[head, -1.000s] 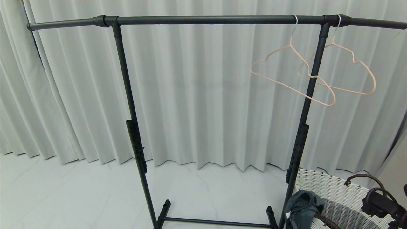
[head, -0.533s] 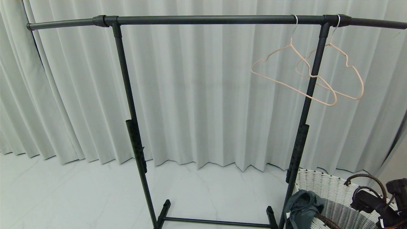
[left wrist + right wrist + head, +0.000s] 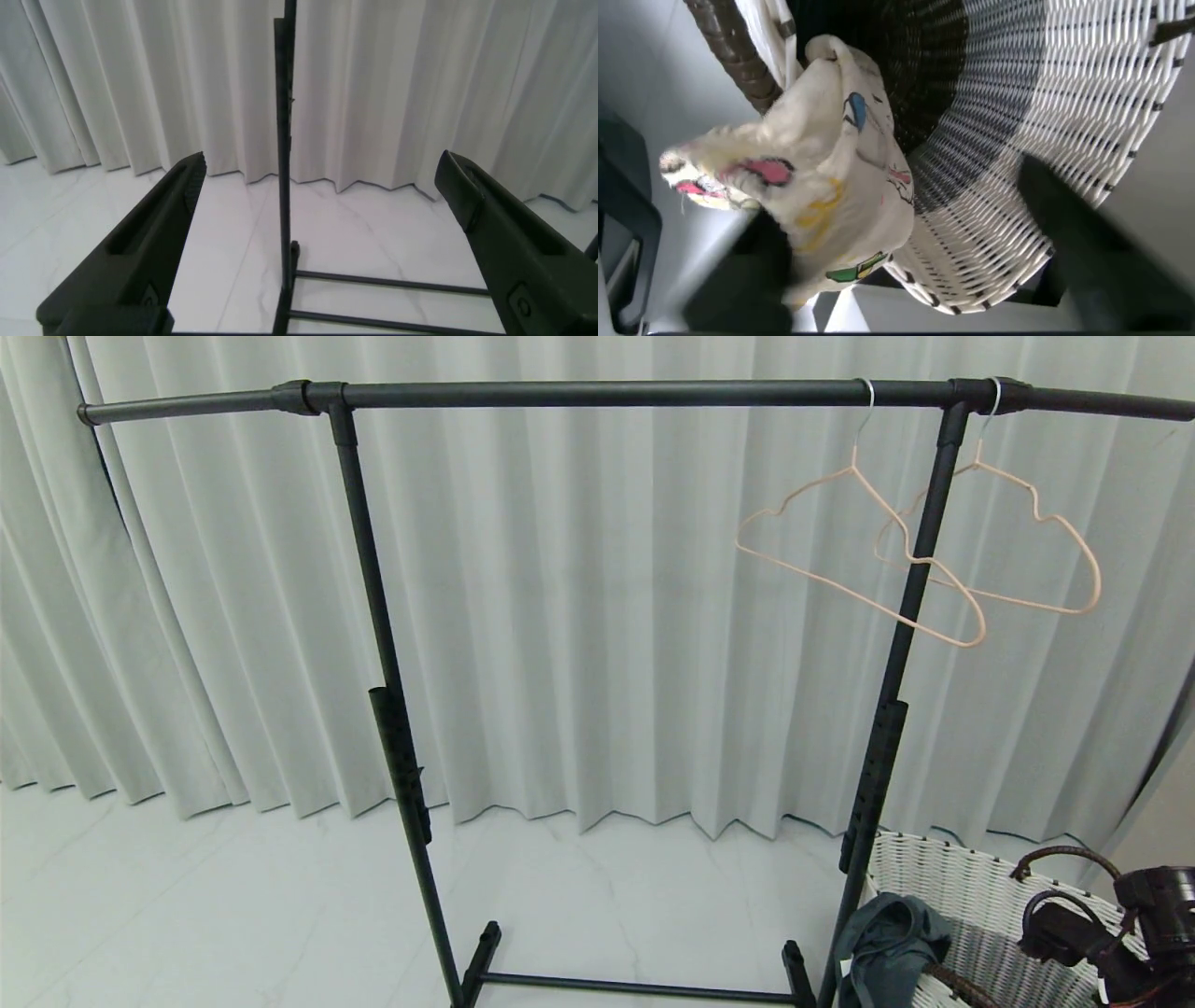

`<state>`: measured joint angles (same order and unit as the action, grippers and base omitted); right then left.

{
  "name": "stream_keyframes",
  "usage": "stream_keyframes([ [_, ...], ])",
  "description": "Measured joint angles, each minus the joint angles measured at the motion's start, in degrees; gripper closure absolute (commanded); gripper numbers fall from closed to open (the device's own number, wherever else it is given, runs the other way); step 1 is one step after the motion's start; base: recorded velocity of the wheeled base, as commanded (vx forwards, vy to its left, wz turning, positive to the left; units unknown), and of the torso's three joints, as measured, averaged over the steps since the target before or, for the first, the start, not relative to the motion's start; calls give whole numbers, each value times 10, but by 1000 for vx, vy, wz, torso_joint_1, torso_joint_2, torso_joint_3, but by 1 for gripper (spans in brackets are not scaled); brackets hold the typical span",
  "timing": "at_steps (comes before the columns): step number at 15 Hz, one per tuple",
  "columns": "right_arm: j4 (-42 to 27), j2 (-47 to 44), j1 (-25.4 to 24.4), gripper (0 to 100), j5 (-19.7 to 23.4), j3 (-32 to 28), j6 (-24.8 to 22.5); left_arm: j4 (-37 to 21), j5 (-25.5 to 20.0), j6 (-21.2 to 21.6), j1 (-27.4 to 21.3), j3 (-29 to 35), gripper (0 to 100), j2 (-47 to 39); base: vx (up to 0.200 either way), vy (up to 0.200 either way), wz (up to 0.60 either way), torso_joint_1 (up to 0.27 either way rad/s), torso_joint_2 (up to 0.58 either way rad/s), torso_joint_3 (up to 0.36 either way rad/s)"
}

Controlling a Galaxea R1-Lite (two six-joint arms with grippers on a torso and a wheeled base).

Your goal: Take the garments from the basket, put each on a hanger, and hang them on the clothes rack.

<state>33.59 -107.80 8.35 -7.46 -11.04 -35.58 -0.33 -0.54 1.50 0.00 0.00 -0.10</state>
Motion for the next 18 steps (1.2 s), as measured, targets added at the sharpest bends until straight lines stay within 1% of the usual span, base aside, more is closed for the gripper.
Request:
stream_keyframes([
  [4,13,28,-1,100,13,3,2,0,-1,-1,0,0,0,0,0,0,0,0,0,0],
  [6,7,69,-1,100,25,2,1,0,-1,0,0,0,0,0,0,0,0,0,0,0],
  [8,-21,128,-1,100,29,-2,1,0,-1,0,0,0,0,0,0,0,0,0,0,0],
  [10,-92,199,-1,100,31,-28,6,0,-1,0,0,0,0,0,0,0,0,0,0,0],
  [11,-141,234,-4,100,32,-55,17,0,-3,-1,0,0,0,0,-200,0,0,2,7,12],
  [13,-246,302,-22,100,34,-127,58,0,-4,-2,0,0,0,0,-200,0,0,10,5,0],
  [15,-347,365,-54,100,35,-196,91,0,-4,-2,0,0,0,0,-200,0,0,0,5,2],
  [17,-396,420,-88,100,35,-240,101,0,-4,-5,0,0,0,0,-200,0,0,-2,0,2],
  [18,-402,442,-103,100,35,-251,102,0,-3,-9,0,0,0,0,-200,0,0,-2,2,-2],
])
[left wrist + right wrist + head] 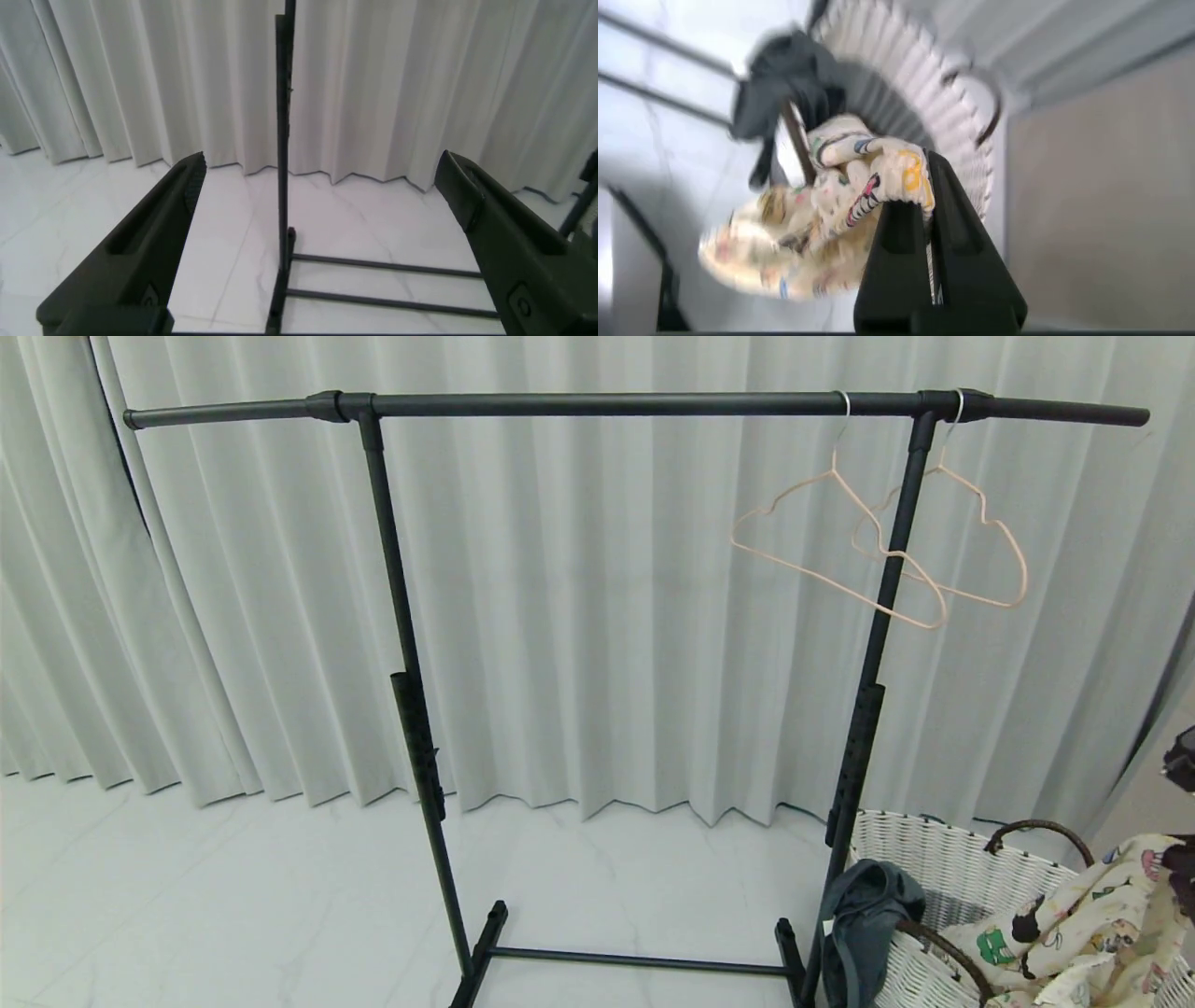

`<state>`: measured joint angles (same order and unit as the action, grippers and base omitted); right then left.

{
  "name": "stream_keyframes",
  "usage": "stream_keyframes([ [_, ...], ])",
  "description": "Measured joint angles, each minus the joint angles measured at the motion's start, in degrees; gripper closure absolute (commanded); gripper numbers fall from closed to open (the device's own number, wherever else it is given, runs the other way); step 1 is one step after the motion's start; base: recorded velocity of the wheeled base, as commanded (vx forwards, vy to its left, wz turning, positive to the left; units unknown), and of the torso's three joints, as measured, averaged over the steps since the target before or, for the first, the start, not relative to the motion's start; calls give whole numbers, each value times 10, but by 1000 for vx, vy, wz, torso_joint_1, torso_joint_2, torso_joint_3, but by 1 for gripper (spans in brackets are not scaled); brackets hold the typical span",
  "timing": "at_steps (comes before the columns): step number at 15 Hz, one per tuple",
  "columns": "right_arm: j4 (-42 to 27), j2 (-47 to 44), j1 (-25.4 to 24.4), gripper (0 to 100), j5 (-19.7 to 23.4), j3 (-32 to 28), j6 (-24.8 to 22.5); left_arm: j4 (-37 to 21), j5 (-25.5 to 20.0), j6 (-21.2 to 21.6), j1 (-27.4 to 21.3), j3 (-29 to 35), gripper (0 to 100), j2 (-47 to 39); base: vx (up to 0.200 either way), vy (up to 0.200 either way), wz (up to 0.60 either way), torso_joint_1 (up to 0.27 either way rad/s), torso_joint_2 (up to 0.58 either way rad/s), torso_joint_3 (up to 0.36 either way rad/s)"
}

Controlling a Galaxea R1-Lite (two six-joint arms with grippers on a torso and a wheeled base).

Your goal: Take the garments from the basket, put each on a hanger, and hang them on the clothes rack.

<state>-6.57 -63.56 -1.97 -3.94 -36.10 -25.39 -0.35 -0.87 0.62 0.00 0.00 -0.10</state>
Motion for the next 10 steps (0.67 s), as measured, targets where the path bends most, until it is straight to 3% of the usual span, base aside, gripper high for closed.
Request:
stream_keyframes([
  [7,-2,78,-113,100,0,-21,5,0,2,-7,0,0,0,0,-200,0,0,1,4,3],
  [10,-3,73,-185,100,0,-41,57,0,2,-4,0,0,0,0,0,0,0,0,0,0],
])
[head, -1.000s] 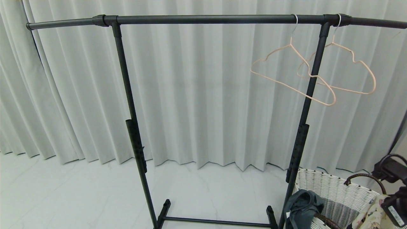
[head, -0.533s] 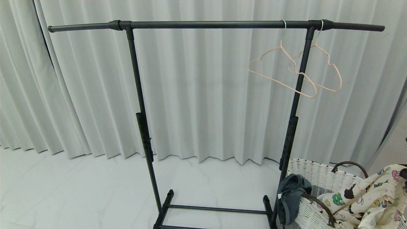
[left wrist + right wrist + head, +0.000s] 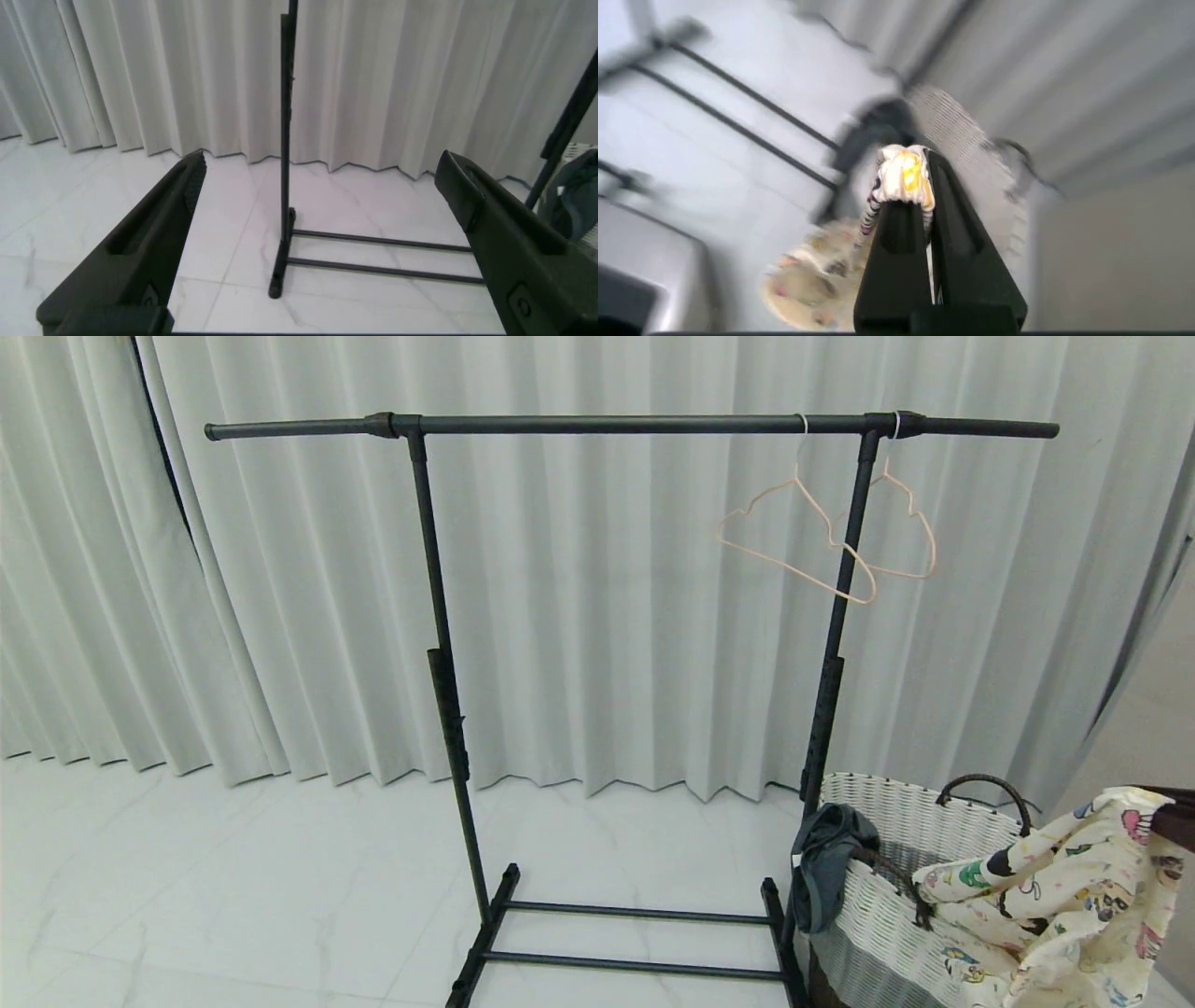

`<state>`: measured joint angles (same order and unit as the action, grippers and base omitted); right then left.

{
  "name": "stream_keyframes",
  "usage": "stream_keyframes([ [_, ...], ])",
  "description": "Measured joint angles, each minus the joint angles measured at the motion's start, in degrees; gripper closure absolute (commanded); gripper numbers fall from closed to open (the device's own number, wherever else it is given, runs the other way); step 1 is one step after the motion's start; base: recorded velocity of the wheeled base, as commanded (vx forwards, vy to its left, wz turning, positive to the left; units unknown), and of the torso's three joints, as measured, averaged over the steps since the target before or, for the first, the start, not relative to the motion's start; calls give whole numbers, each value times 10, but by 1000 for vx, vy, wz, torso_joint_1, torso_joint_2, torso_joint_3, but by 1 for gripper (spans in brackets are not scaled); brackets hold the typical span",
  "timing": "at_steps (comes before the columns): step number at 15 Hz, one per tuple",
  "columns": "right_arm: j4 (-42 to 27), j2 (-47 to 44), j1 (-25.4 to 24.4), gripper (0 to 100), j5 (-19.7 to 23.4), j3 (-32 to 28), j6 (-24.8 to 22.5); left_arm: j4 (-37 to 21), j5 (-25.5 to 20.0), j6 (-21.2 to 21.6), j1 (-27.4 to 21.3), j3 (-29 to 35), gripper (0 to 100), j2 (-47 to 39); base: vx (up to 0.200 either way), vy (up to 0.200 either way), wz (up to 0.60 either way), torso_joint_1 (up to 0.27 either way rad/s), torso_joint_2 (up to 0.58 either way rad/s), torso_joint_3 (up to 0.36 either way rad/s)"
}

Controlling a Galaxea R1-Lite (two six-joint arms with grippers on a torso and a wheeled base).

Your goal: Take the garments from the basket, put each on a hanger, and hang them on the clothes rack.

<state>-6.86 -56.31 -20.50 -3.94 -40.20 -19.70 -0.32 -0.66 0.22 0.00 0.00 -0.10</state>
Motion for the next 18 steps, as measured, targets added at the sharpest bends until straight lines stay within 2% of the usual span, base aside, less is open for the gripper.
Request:
stream_keyframes([
  [2,1,-13,-59,100,0,-19,50,0,2,-10,0,0,0,0,0,0,0,0,0,0],
  [7,16,-58,-213,100,0,-82,221,0,1,1,0,0,0,0,0,0,0,0,0,0],
  [10,59,-92,-259,100,0,-102,239,3,-32,18,-1,9,0,-2,0,0,0,0,0,0],
  [13,68,-126,-283,100,0,-121,239,8,-69,0,-13,98,0,-55,0,0,0,0,0,0],
  [16,109,-171,-302,100,-2,-148,239,11,-92,-9,-33,243,0,-205,0,0,0,0,0,0],
  [18,117,-200,-305,100,-4,-177,239,11,-100,-15,-84,333,0,-317,0,0,0,0,0,0],
])
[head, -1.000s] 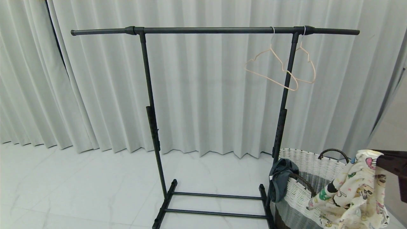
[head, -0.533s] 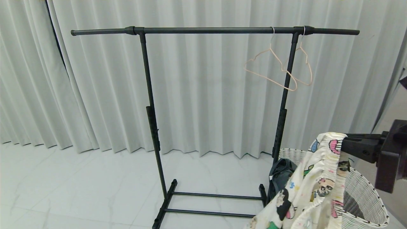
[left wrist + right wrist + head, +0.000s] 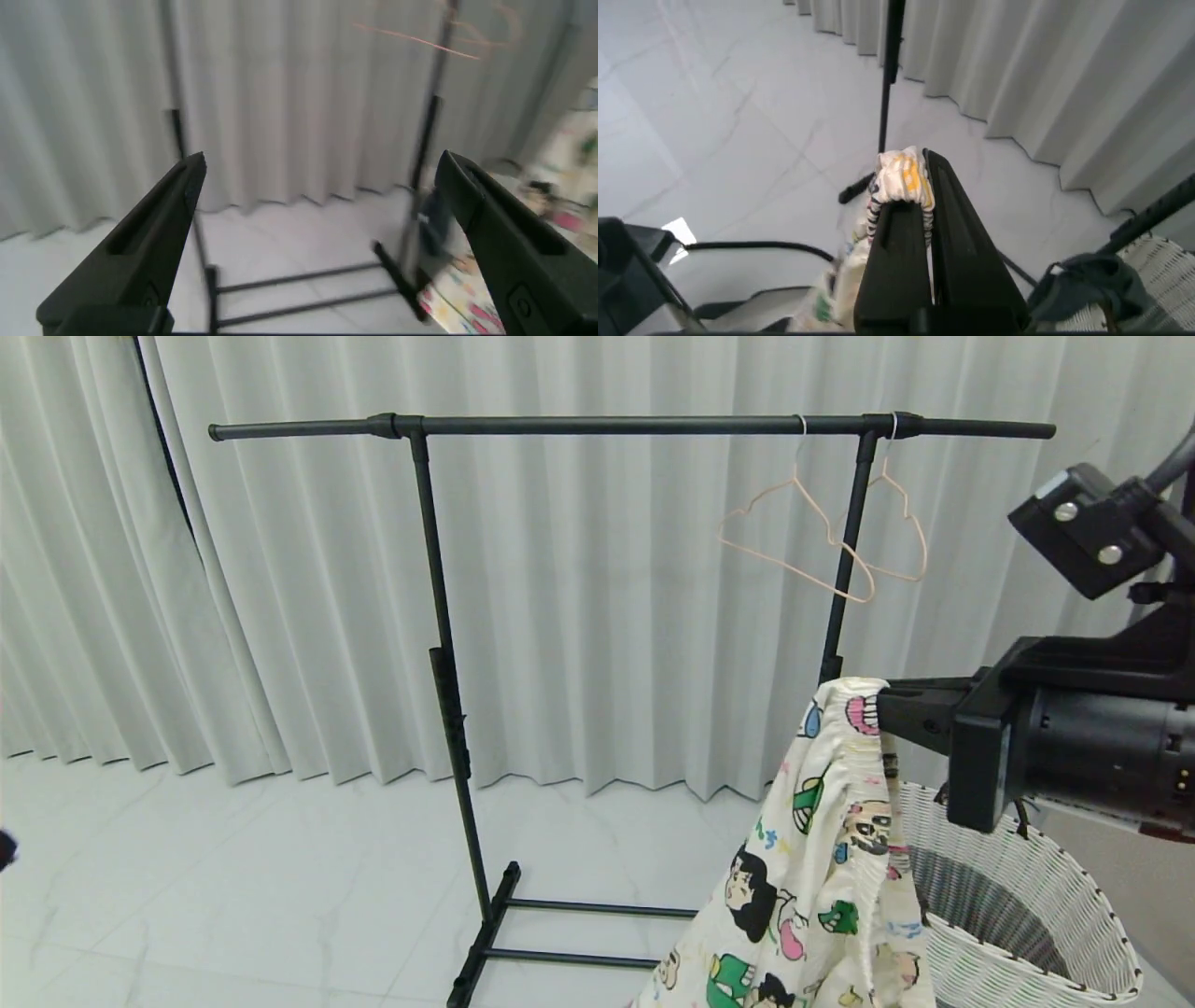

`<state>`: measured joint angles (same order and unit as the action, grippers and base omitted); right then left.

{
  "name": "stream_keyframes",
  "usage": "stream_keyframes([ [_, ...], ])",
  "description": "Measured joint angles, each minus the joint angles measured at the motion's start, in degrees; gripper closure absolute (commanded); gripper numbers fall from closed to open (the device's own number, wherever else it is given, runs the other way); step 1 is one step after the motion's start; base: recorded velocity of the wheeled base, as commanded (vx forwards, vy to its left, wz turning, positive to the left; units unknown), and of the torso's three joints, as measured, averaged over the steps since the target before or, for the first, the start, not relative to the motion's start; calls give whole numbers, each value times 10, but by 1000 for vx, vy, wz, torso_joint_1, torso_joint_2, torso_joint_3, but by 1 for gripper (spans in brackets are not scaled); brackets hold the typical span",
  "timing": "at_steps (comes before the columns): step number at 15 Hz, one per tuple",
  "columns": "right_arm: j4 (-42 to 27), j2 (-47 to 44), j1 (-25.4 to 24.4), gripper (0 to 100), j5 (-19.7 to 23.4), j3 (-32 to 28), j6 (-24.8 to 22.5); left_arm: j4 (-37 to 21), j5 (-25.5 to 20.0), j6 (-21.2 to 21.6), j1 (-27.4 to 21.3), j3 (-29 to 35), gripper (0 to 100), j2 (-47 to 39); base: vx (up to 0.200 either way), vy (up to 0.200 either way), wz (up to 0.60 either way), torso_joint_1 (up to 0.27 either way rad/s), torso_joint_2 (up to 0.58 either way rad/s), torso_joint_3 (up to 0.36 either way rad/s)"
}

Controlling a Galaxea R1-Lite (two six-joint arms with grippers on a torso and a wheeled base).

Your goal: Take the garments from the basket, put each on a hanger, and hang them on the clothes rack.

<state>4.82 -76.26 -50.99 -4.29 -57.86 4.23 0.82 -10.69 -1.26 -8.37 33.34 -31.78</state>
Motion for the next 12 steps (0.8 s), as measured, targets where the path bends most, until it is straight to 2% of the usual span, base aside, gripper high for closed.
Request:
stream_keyframes([
  [3,2,-42,0,100,-3,-55,0,7,-3,-5,-103,68,0,-141,0,0,0,0,0,0],
  [6,2,-86,7,100,-6,-118,0,64,4,-35,-180,86,0,-258,0,0,0,0,0,0],
  [7,2,-101,11,100,-6,-138,0,95,29,-55,-208,89,0,-292,0,0,0,0,0,0],
  [10,2,-138,16,100,-6,-185,0,162,180,-117,-327,95,0,-387,0,0,0,0,0,0],
  [12,2,-151,11,100,-6,-200,-1,170,228,-158,-403,95,0,-425,0,0,0,0,0,0],
])
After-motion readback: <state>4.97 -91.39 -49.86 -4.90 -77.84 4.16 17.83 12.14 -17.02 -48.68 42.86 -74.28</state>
